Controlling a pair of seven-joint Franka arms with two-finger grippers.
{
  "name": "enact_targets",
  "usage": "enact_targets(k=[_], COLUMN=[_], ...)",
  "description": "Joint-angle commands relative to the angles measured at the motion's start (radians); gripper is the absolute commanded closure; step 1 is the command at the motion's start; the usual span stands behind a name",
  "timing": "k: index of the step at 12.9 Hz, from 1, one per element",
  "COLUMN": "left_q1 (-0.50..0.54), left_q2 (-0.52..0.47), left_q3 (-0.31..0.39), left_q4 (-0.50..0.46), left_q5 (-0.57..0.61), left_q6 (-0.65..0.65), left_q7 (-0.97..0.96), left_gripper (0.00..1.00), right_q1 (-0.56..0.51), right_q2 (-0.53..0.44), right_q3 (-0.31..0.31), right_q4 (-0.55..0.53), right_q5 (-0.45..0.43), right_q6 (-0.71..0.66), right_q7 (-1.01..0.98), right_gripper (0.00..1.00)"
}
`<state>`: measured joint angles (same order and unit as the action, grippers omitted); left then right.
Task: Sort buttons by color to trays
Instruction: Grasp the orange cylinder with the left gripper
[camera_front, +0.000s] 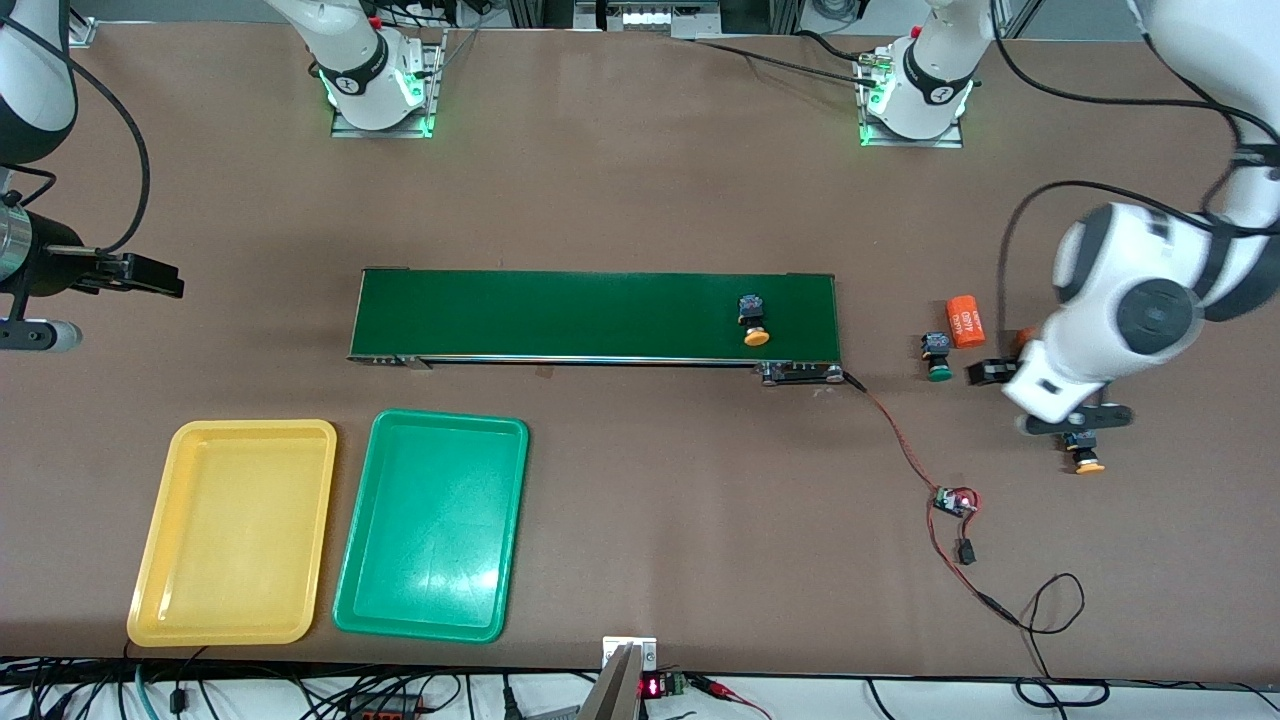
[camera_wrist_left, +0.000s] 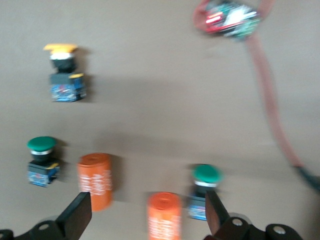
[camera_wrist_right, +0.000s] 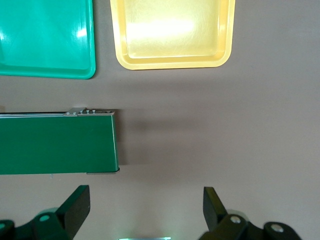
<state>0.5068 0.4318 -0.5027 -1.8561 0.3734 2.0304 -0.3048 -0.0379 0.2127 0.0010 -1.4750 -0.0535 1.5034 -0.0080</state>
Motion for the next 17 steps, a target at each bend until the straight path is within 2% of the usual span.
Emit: enact_targets(k=[1,3,7,9,11,13,14,17], left_q1=[0.085,0.131,0.243,0.251,0.282,0.282,0.282,0.274], left_q2=[0.025,0.041,0.09,0.103,0.111,0.12,0.111,0.041], left_q3=[-0.02,-0.019,-0.017,-0.016,-0.016,-0.014,-0.016,-0.039], left_q4=[-0.034,-0.054,-0.191,-0.225,-0.227,-0.221,-0.215,-0.187], left_q5=[0.021,0.021,0.022,0.022,0.056,0.058,0.058,0.058], left_q6=[0.001,0.025,0.275,0.298,0.304,0.304,0.303,0.281], left_q7=[0.059,0.116,0.205,0.205,0.226,0.228,0.239,0.344], left_gripper=[0.0,0.01,0.0,0.01,0.33,0.78,0.84,0.84], right_q1=[-0.007,-0.007,-0.007,-0.003,-0.003,-0.007,-0.007,0.003], right_q2=[-0.021,-0.021,-0.029,-0.032,-0.032,-0.032,-0.03,-0.041], right_q3=[0.007,0.007,0.007,0.007,0.008,0.007,0.007,0.008], right_q4=[-0.025,-0.025,-0.042,-0.051,-0.051,-0.051,-0.051,-0.057], right_q5=[0.0,0.0,0.0,0.001,0.003,0.003,0.003,0.003], right_q6=[-0.002,0.0,0.003,0.011,0.011,0.011,0.008,0.003], right_q7=[-0.012,-0.012,-0.012,-0.012,-0.012,-0.012,-0.012,-0.012], right_gripper=[0.0,0.0,0.0,0.0,0.0,0.0,0.0,0.0])
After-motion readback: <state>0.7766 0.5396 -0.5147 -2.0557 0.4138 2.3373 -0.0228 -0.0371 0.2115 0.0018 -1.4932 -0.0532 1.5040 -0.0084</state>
